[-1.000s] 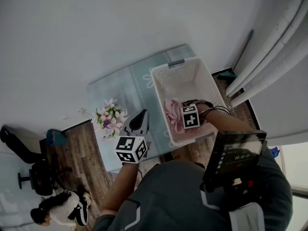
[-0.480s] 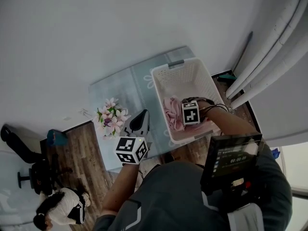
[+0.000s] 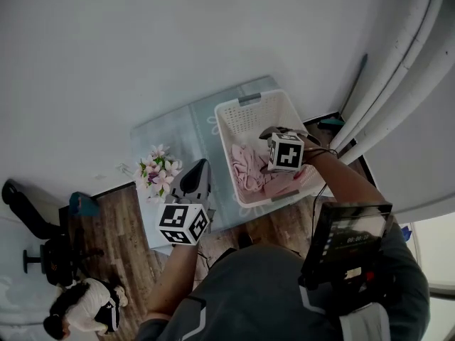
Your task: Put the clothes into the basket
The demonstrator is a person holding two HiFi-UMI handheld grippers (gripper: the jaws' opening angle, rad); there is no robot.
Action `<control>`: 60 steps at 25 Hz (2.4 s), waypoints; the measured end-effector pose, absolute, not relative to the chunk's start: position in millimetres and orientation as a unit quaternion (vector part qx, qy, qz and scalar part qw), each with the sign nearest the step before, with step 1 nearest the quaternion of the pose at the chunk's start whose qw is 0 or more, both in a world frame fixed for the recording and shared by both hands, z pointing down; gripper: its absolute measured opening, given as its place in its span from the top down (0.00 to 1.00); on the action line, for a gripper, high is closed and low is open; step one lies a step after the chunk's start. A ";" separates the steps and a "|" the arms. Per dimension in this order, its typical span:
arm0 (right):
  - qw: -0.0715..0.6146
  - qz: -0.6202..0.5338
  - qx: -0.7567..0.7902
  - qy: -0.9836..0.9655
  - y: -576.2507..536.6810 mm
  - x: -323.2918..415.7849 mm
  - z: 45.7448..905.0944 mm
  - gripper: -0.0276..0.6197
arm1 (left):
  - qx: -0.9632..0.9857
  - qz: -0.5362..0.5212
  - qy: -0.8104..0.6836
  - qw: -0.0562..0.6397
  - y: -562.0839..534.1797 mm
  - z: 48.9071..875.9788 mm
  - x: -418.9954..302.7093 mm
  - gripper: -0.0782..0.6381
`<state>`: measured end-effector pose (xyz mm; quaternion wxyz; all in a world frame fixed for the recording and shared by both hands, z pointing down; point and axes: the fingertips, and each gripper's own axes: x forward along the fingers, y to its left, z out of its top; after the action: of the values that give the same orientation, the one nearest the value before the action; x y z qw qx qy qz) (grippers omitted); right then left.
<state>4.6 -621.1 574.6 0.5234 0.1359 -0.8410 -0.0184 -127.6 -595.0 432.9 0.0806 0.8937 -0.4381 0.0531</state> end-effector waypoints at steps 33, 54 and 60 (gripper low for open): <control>0.108 -0.017 0.346 -0.932 -449.9 72.8 338.5 0.74 | 0.860 0.040 -0.507 0.034 -420.4 361.5 -63.2 0.88; 0.041 0.002 0.454 -0.890 -415.8 24.7 304.1 0.93 | 0.888 0.029 -0.459 0.013 -407.7 339.6 -131.6 0.88; 0.041 0.007 0.462 -0.886 -410.4 13.8 303.7 0.93 | 0.889 0.022 -0.457 0.021 -405.0 343.6 -145.1 0.88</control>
<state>13.8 -410.4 303.7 0.0409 0.4617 -0.8861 0.0072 -145.1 -405.0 343.6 0.0207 0.8887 -0.4574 0.0219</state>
